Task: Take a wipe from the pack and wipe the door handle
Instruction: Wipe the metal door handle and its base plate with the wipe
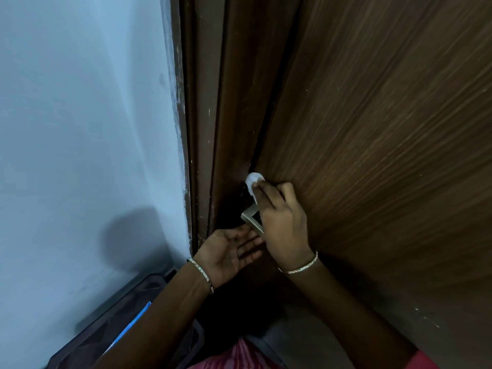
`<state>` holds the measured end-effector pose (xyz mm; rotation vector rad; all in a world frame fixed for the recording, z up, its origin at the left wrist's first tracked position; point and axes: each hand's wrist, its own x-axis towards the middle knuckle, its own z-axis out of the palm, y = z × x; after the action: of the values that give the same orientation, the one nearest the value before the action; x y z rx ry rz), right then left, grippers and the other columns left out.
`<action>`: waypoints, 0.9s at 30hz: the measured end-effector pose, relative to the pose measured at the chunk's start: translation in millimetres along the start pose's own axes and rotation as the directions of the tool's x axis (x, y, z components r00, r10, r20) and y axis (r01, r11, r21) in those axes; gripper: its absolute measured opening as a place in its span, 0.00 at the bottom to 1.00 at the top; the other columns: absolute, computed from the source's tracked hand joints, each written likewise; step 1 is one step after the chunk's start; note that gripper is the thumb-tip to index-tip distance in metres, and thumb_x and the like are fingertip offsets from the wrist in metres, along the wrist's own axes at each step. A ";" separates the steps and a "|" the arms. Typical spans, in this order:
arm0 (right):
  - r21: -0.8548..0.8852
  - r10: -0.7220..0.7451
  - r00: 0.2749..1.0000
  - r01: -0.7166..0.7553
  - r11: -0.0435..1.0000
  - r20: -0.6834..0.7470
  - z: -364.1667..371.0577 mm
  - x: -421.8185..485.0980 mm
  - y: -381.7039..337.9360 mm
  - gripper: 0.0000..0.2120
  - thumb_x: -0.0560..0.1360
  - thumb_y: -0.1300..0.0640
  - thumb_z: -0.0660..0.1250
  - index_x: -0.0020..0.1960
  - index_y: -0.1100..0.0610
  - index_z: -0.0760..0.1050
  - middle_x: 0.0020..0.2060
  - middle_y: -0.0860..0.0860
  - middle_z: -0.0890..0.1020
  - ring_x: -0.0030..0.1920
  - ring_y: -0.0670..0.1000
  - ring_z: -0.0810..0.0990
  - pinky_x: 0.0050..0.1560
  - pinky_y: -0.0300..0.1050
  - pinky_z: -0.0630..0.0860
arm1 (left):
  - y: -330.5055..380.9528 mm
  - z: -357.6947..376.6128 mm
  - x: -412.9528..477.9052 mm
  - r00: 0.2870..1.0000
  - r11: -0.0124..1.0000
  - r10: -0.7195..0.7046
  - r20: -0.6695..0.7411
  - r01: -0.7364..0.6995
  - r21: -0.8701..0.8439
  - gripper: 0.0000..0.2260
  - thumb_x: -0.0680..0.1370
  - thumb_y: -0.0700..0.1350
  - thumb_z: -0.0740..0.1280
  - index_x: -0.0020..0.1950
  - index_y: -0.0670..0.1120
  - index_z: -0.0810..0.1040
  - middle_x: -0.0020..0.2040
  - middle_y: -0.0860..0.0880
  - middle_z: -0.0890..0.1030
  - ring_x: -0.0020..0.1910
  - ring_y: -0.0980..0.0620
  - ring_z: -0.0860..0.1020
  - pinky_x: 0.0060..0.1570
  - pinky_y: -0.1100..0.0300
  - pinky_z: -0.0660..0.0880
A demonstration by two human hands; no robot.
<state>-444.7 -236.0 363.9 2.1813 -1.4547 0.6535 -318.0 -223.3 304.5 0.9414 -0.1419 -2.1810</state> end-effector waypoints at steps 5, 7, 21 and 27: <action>-0.013 -0.033 0.999 0.032 0.999 -0.043 -7.3 -22.9 16.4 0.15 0.76 0.66 0.63 0.59 0.64 0.82 0.55 0.55 0.86 0.44 0.53 0.83 0.40 0.44 0.82 | 0.5 -0.6 -1.8 1.000 1.000 0.006 0.004 -0.006 0.017 0.09 0.79 0.39 0.62 0.50 0.44 0.82 0.44 0.47 0.86 0.50 0.49 0.83 0.57 0.50 0.75; -0.014 -0.014 0.999 0.014 1.000 -0.035 -4.8 -15.0 10.5 0.14 0.76 0.65 0.64 0.58 0.64 0.83 0.52 0.55 0.86 0.45 0.53 0.84 0.39 0.44 0.82 | 0.3 -0.4 -2.4 1.000 1.000 0.011 0.005 -0.011 0.025 0.09 0.78 0.38 0.62 0.49 0.44 0.82 0.43 0.47 0.85 0.49 0.49 0.83 0.55 0.50 0.76; -0.097 -0.121 0.992 0.118 0.988 -0.027 -7.7 -14.7 14.7 0.14 0.77 0.63 0.64 0.58 0.63 0.83 0.46 0.53 0.84 0.42 0.53 0.82 0.36 0.40 0.78 | 1.6 -2.6 -4.5 1.000 0.999 0.003 0.019 -0.003 0.039 0.09 0.77 0.38 0.62 0.53 0.46 0.79 0.49 0.48 0.85 0.51 0.50 0.84 0.48 0.53 0.77; -0.129 -0.142 0.989 0.135 0.982 -0.040 5.3 1.9 4.9 0.13 0.74 0.62 0.72 0.58 0.60 0.83 0.50 0.51 0.85 0.41 0.52 0.81 0.36 0.42 0.78 | 2.0 -2.7 -5.4 1.000 0.999 -0.005 0.023 0.005 0.035 0.09 0.77 0.39 0.62 0.51 0.46 0.80 0.50 0.48 0.85 0.52 0.50 0.83 0.47 0.54 0.76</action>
<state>-447.9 -242.2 361.3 2.1310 -1.2705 0.5476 -312.6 -220.6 306.5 0.9365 -0.1893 -2.2011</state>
